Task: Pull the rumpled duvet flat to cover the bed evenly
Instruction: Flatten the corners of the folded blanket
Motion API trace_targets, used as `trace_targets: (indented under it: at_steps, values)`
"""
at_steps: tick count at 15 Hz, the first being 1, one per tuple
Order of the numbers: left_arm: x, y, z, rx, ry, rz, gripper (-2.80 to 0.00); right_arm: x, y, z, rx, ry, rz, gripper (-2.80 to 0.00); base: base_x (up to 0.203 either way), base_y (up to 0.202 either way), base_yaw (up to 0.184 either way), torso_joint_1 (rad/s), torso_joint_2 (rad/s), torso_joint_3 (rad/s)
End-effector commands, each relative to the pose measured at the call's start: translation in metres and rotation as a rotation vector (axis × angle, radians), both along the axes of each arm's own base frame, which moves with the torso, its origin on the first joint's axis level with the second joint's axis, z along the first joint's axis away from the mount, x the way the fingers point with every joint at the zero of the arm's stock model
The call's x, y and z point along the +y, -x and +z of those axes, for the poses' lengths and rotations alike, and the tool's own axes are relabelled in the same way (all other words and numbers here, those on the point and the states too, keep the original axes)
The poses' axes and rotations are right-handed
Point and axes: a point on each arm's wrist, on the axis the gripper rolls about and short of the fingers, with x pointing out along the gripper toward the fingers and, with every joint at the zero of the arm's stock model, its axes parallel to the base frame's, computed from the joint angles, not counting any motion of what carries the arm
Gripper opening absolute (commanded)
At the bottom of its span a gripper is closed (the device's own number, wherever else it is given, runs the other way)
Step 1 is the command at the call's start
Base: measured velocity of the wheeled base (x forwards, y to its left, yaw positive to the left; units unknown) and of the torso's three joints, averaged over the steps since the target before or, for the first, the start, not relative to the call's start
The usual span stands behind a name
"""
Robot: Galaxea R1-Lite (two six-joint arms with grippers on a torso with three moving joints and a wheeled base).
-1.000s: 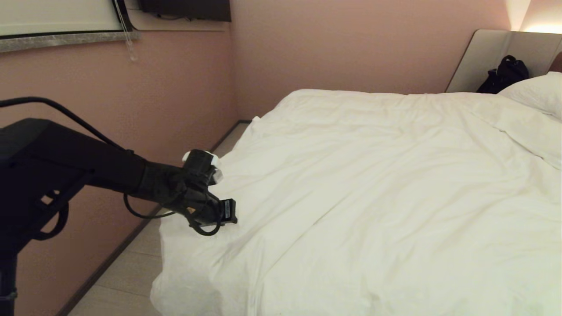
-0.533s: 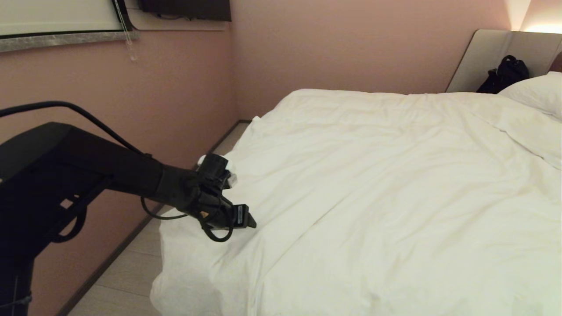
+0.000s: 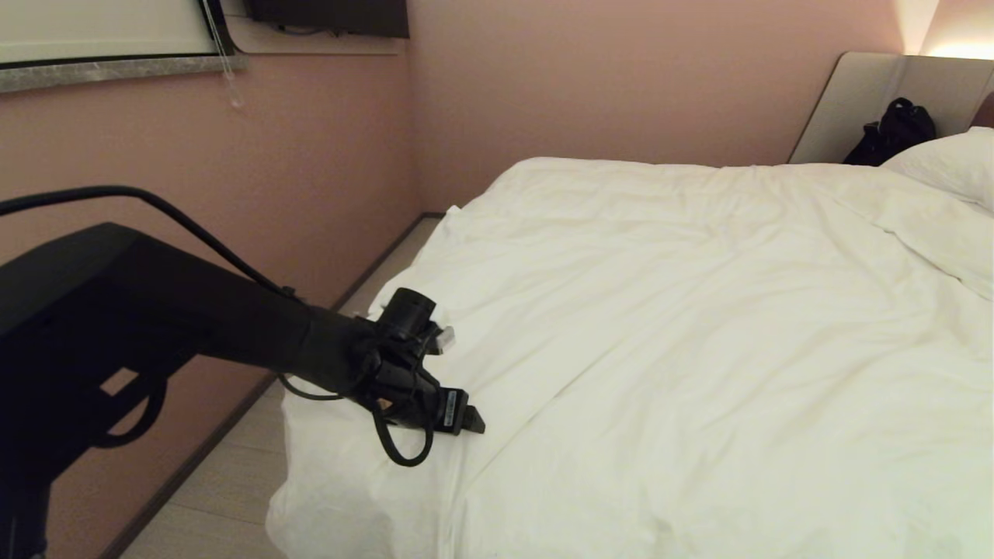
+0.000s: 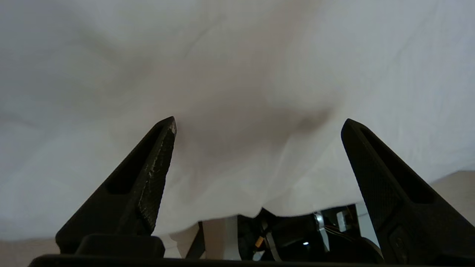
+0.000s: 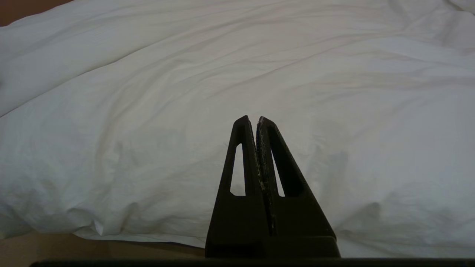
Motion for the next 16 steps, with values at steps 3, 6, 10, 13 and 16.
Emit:
trace_targets:
  at_steps: [3,6,10,13,16]
  values:
    - [-0.005,-0.01,-0.017,-0.026,0.0,-0.006,0.0,0.0,0.0,0.0,0.001,0.0,0.0,-2.8,0.0,0.0,0.0,0.0,0.0,0.0]
    - [-0.002,-0.017,-0.013,-0.052,0.004,0.01,0.0,0.0,0.0,0.0,0.001,0.0,0.0,-2.8,0.0,0.0,0.0,0.0,0.0,0.0]
    - [0.005,-0.03,-0.025,-0.051,-0.024,0.023,0.0,0.0,0.0,0.0,0.001,0.0,0.0,-2.8,0.0,0.0,0.0,0.0,0.0,0.0]
    - [0.022,-0.049,-0.029,-0.063,-0.046,0.092,0.0,0.0,0.0,0.0,0.001,0.0,0.0,-2.8,0.0,0.0,0.0,0.0,0.0,0.0]
    - [0.026,-0.055,-0.035,-0.057,-0.054,0.102,0.0,0.0,0.0,0.0,0.001,0.0,0.0,-2.8,0.0,0.0,0.0,0.0,0.0,0.0]
